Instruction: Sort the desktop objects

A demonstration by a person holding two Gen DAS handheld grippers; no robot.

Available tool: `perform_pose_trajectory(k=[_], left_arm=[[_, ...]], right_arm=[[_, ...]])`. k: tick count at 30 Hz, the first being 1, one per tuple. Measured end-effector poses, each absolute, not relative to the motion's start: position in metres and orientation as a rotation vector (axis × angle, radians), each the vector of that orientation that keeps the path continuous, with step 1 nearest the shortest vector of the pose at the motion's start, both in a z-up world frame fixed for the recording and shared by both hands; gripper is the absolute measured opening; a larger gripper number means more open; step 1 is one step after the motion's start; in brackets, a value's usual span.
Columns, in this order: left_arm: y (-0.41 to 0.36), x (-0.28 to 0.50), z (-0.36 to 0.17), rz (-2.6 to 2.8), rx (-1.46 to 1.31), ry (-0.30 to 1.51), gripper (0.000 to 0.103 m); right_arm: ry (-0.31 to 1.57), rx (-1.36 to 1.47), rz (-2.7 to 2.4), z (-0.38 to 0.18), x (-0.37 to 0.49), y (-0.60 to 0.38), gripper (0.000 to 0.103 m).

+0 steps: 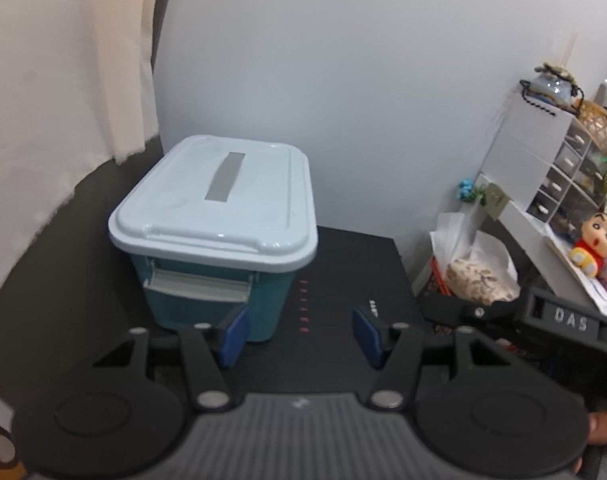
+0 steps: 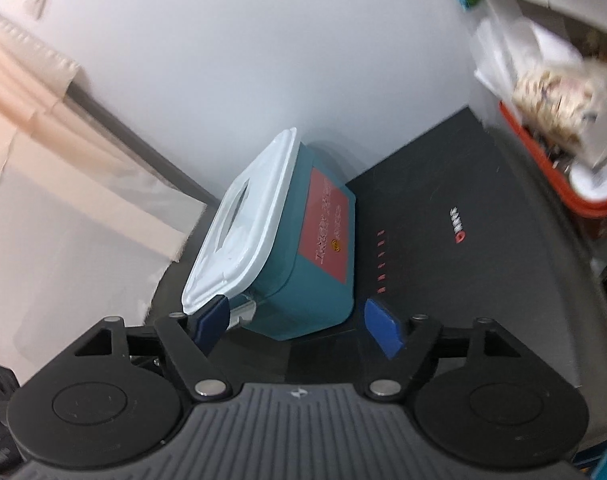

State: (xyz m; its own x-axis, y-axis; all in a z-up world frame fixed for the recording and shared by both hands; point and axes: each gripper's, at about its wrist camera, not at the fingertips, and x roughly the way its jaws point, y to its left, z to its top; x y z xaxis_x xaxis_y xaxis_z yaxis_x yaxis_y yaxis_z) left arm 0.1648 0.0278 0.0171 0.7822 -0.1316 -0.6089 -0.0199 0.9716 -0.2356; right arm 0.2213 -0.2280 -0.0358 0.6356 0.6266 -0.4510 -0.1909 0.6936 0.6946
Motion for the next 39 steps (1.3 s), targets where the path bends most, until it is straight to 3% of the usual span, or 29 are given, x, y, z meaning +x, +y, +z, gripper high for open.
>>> perform_pose_trajectory(k=[4,14,39], left_arm=[[0.02,0.147,0.023,-0.051,-0.251,0.664,0.062],[0.0,0.116,0.038,-0.043,-0.246,0.64,0.064],[-0.031,0.073,0.046,-0.081,-0.222,0.615,0.064]], right_arm=[[0.715,0.608,0.491,-0.025,0.208,-0.24,0.089],[0.705,0.54,0.47,-0.019,0.177,-0.258,0.094],[0.686,0.374,0.38,-0.008,0.111,-0.278,0.095]])
